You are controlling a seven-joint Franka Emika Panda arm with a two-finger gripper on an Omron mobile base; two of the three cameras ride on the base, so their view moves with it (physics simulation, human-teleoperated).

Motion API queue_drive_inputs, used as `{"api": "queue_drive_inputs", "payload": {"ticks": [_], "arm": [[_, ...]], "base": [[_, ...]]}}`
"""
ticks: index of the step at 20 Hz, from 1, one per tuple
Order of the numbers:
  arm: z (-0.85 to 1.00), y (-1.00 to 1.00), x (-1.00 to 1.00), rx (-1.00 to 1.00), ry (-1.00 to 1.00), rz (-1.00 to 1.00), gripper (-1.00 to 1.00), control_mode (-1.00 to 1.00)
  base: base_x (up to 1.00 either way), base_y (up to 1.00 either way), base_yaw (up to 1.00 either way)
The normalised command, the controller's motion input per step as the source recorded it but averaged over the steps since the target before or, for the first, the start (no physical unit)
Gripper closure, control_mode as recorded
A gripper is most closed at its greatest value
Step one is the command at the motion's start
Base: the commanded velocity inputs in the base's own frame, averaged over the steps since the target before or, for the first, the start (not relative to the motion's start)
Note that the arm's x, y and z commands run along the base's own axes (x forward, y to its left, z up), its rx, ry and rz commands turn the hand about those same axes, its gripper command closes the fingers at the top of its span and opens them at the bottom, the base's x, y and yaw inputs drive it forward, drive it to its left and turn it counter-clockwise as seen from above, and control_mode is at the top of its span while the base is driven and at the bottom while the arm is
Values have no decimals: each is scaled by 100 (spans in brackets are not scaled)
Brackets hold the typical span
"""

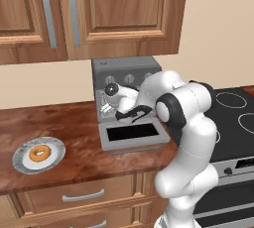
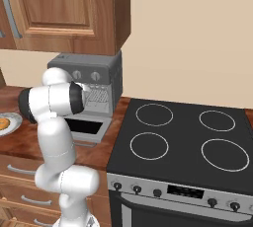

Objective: Pick up the bagel from the plate, place it on the toaster oven rack, close the door, and set the timer.

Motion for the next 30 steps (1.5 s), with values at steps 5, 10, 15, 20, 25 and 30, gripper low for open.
{"api": "queue_drive_inputs", "payload": {"ticks": [5,10,15,20,25,30], "arm": [[-72,0,-24,0,20,0,100,-100],[-84,0,-53,0,22,0,100,-100],[-80,0,-58,0,28,0,100,-100],[-76,0,-66,0,34,0,100,-100],[-76,0,-91,0,34,0,100,-100],[-64,0,-100,1,32,0,100,-100]], "base": [[0,0,0],[0,0,0],[0,0,0],[0,0,0],[0,0,0],[0,0,0]]}}
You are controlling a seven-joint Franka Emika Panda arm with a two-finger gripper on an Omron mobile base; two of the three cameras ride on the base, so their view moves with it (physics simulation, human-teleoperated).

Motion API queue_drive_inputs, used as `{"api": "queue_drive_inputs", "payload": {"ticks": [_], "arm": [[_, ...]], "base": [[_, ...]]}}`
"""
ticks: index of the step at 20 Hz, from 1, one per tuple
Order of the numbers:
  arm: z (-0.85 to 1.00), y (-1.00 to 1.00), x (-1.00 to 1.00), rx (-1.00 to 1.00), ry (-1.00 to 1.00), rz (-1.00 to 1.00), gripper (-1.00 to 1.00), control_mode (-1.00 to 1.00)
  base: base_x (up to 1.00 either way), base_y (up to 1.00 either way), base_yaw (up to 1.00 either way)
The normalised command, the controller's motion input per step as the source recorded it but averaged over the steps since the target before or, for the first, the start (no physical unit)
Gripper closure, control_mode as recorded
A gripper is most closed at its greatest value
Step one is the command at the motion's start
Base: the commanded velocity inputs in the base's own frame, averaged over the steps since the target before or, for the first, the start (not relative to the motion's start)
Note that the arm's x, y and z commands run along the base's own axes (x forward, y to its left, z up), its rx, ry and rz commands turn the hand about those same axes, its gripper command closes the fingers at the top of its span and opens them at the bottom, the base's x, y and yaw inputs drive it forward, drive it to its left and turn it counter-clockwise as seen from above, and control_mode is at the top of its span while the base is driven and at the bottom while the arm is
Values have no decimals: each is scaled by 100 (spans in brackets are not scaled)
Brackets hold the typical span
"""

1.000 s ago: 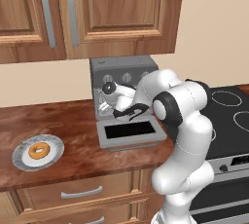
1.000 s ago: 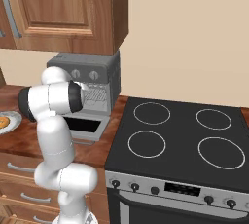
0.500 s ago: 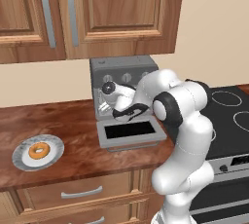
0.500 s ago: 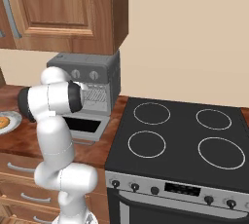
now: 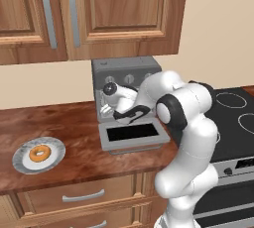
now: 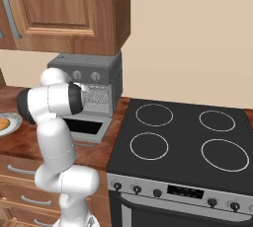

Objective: Pick up the bagel from the plate, place it on the toaster oven rack, close the door, and set the timer.

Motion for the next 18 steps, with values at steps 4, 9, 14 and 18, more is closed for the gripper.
{"api": "queue_drive_inputs", "payload": {"ticks": [4,9,14,18], "arm": [[-52,0,-100,4,35,0,100,-100],[-48,0,-100,5,35,0,100,-100],[-49,0,-100,5,34,0,100,-100],[-48,0,-100,4,34,0,100,-100]], "base": [[0,0,0],[0,0,0],[0,0,0],[0,0,0]]}}
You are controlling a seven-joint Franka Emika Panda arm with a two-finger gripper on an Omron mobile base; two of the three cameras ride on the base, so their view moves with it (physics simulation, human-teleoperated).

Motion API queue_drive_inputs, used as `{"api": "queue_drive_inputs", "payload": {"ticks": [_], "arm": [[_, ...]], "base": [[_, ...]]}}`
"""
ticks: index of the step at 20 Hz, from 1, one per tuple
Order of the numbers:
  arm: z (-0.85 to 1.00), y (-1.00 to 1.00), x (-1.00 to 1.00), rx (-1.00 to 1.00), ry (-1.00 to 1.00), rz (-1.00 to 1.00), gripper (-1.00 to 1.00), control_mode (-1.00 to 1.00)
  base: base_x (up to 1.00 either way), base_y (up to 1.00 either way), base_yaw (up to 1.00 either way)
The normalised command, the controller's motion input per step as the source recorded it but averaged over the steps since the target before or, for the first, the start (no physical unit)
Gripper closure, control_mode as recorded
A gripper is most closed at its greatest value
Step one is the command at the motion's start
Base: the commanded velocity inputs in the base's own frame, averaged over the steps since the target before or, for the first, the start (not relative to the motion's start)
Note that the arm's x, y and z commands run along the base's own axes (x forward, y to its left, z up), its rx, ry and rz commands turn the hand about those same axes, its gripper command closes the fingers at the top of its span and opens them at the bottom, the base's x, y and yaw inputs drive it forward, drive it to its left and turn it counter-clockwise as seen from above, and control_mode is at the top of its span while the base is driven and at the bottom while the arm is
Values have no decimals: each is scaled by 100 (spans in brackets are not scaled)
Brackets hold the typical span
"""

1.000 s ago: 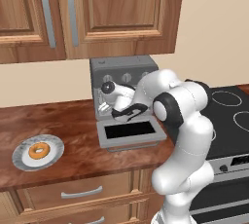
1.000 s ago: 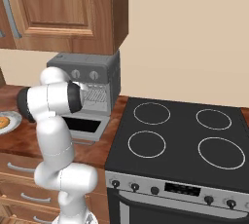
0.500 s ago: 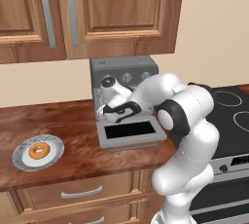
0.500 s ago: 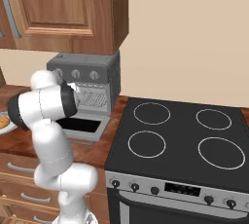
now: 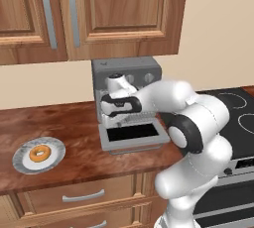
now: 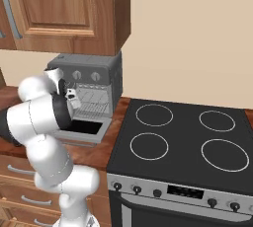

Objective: Pick up the bagel from the plate, place it on the toaster oven rack, close the door, and set the timer.

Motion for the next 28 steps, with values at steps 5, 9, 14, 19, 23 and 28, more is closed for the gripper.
{"api": "queue_drive_inputs", "payload": {"ticks": [5,9,14,19,23,28], "arm": [[-54,0,-100,1,24,0,100,-100],[-19,7,-97,0,-2,0,-100,-100],[47,26,-71,0,-34,0,-100,-100],[91,25,-71,1,-32,0,-100,-100],[82,40,-42,2,-13,0,-100,-100],[51,49,-10,1,-1,0,-100,-100]], "base": [[0,0,0],[0,0,0],[0,0,0],[0,0,0],[0,0,0],[0,0,0]]}}
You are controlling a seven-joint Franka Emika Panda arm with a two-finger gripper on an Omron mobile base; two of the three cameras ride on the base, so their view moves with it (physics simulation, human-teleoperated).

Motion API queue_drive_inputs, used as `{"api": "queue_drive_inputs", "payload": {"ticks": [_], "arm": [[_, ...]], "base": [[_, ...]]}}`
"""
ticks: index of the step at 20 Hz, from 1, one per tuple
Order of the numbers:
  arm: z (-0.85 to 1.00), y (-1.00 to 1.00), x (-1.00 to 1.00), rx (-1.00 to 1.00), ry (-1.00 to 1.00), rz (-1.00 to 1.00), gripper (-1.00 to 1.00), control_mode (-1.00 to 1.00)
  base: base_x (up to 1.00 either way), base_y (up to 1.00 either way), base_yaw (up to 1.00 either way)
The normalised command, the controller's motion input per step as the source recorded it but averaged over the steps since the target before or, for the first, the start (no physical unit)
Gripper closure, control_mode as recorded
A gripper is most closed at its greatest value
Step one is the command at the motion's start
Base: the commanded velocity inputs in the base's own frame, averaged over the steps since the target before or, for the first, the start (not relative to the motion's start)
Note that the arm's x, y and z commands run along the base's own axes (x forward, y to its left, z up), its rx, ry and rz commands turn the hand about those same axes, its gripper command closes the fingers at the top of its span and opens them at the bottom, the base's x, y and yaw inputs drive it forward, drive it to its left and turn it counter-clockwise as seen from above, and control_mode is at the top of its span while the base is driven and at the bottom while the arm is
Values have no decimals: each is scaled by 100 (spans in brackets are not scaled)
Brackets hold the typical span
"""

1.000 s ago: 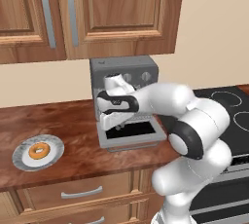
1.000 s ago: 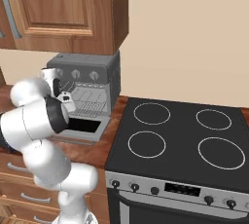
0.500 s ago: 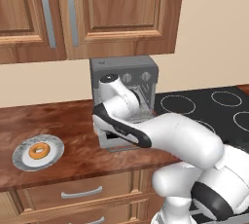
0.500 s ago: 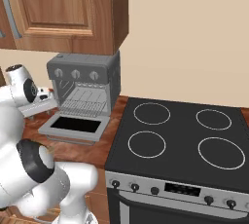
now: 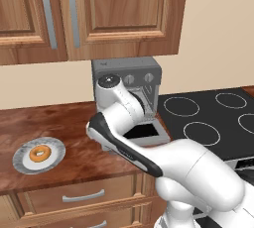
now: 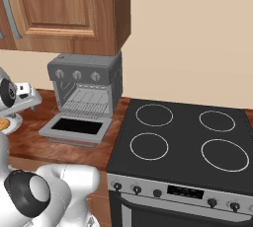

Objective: Pick up the bagel from the plate, place it on the toaster oven rack, close the door, and set the timer.

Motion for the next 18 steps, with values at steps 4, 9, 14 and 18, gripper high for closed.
{"api": "queue_drive_inputs", "payload": {"ticks": [4,9,14,18], "arm": [[25,58,0,0,0,0,-100,-100],[4,51,0,0,0,0,-100,-100],[-5,49,0,0,0,0,-100,-100],[-24,38,-4,0,0,0,-100,-100]], "base": [[0,0,0],[0,0,0],[0,0,0],[0,0,0]]}}
